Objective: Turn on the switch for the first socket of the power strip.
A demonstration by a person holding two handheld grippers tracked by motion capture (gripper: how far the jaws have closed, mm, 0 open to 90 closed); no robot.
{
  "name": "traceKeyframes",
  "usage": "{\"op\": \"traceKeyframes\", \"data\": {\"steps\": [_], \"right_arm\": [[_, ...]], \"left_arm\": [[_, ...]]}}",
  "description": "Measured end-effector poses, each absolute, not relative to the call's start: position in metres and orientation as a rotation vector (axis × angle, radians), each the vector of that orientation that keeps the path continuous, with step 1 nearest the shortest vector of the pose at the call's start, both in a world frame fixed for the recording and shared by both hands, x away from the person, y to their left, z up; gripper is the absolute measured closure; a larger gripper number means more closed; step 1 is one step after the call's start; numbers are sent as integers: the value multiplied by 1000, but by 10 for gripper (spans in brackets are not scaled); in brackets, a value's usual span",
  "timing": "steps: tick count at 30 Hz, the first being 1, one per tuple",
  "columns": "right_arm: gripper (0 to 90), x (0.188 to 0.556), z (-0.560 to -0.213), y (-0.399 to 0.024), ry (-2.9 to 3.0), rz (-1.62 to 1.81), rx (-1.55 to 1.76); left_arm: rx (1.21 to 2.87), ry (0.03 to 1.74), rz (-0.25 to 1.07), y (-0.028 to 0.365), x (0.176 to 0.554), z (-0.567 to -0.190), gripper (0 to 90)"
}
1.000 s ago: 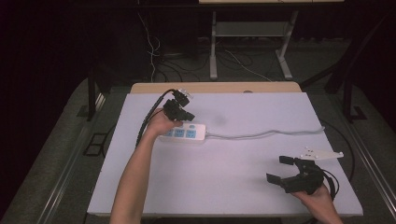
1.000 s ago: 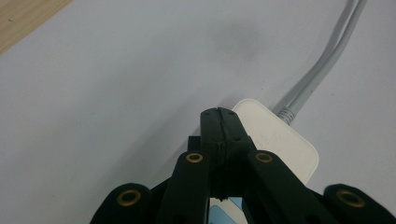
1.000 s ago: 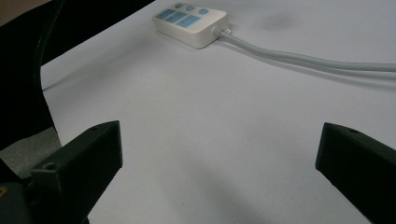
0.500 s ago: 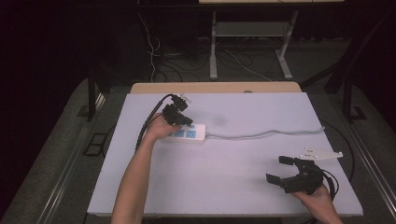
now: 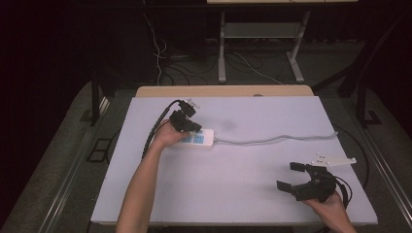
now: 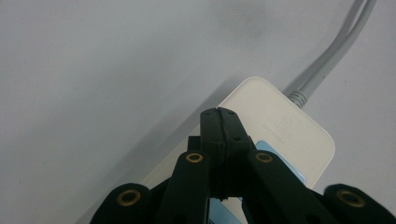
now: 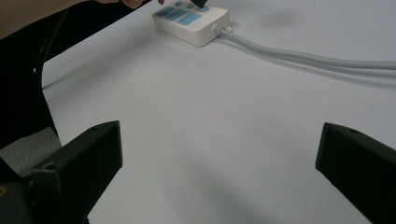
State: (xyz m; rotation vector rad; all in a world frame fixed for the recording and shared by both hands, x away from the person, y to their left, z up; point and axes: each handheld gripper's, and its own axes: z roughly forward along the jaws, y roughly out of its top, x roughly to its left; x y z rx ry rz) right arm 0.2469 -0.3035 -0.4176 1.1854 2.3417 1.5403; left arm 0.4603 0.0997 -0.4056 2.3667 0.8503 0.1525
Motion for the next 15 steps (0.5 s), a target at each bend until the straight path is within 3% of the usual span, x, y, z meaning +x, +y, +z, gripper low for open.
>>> {"op": "traceKeyframes", "data": {"steps": [15], "right_arm": [[3,247,-417,-303,2343,1537,1181]], "left_arm": [[2338,907,165,102,458,-409,894]]}}
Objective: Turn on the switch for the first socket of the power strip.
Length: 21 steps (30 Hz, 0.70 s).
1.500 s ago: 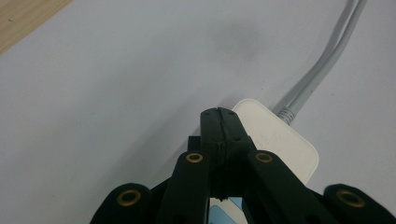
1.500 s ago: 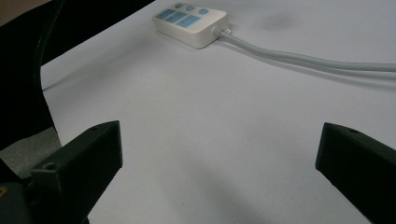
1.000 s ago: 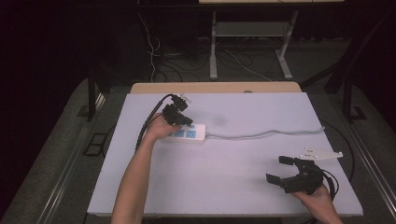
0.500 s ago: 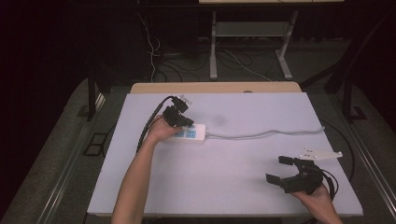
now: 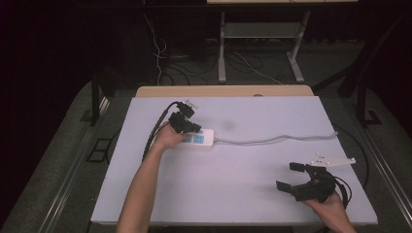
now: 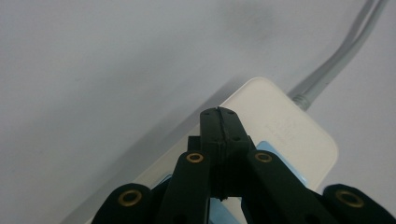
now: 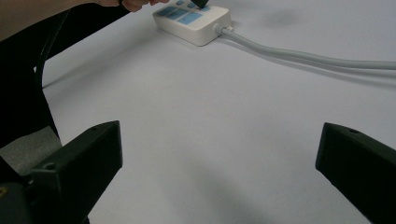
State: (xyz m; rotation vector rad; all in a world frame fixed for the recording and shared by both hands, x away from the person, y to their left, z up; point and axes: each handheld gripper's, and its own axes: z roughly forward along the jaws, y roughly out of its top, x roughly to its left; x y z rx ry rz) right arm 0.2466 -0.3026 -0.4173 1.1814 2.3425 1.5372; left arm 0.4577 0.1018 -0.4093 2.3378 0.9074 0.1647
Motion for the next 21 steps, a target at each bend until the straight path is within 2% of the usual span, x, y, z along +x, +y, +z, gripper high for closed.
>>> {"op": "traceKeyframes", "data": {"steps": [7,13,21], "right_arm": [[3,247,-417,-306,2323,1545,1195],[3,248,-417,-304,2331,1541,1198],[3,248,-416,-306,2317,1546,1197]], "left_arm": [[2347,919,193,98,456,-409,895],[2393,910,267,90,452,-407,897],[2431,940,282,84,452,-405,898]]}}
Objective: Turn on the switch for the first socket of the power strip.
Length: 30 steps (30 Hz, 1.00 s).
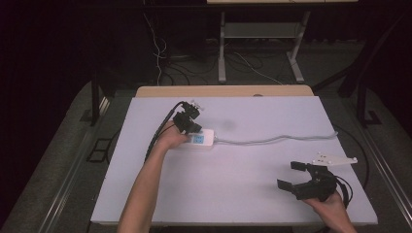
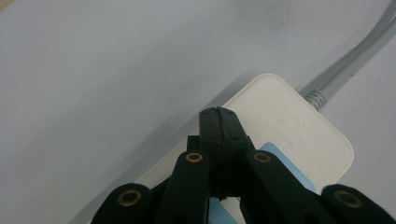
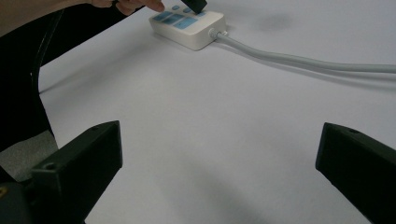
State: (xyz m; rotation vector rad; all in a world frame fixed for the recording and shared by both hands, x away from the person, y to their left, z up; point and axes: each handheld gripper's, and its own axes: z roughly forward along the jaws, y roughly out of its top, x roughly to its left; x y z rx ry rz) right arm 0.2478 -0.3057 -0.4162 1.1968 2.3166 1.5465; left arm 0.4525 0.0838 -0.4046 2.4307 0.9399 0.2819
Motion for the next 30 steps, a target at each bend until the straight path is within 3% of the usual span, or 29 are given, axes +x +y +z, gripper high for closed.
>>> {"op": "traceKeyframes", "data": {"steps": [19,30], "right_arm": [[3,250,-417,-308,2314,1545,1211],[3,251,-418,-308,2313,1545,1210]], "left_arm": [[2318,1015,184,94,453,-409,895],[2283,956,151,91,452,-402,894]]}}
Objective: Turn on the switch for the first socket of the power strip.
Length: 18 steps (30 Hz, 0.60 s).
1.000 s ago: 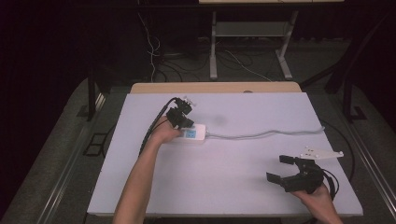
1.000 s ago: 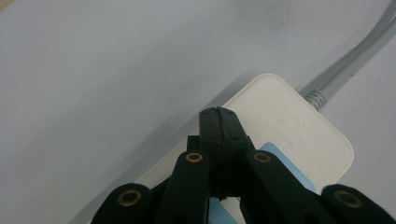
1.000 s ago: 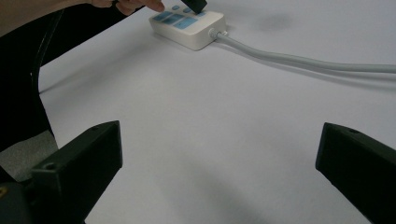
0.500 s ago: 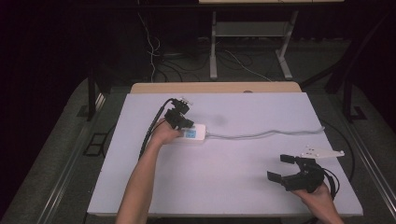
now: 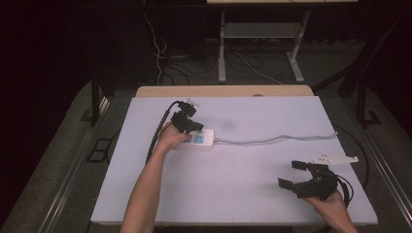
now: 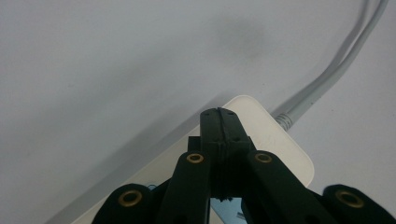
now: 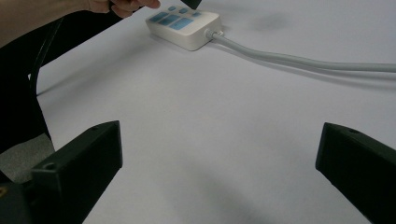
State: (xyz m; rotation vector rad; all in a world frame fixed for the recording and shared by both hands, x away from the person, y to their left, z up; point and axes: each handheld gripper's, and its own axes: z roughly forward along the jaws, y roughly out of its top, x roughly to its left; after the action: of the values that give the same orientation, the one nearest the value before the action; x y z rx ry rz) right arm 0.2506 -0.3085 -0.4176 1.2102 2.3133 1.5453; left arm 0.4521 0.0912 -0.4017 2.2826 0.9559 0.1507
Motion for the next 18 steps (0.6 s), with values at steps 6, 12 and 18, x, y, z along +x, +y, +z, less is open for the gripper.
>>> {"op": "traceKeyframes", "data": {"steps": [6,12,18], "right_arm": [[3,250,-417,-309,2313,1545,1209],[3,250,-417,-308,2315,1543,1209],[3,250,-417,-308,2314,1541,1208]], "left_arm": [[2276,937,171,90,448,-397,893],[2263,918,198,91,442,-387,892],[2260,910,210,96,436,-378,892]]}}
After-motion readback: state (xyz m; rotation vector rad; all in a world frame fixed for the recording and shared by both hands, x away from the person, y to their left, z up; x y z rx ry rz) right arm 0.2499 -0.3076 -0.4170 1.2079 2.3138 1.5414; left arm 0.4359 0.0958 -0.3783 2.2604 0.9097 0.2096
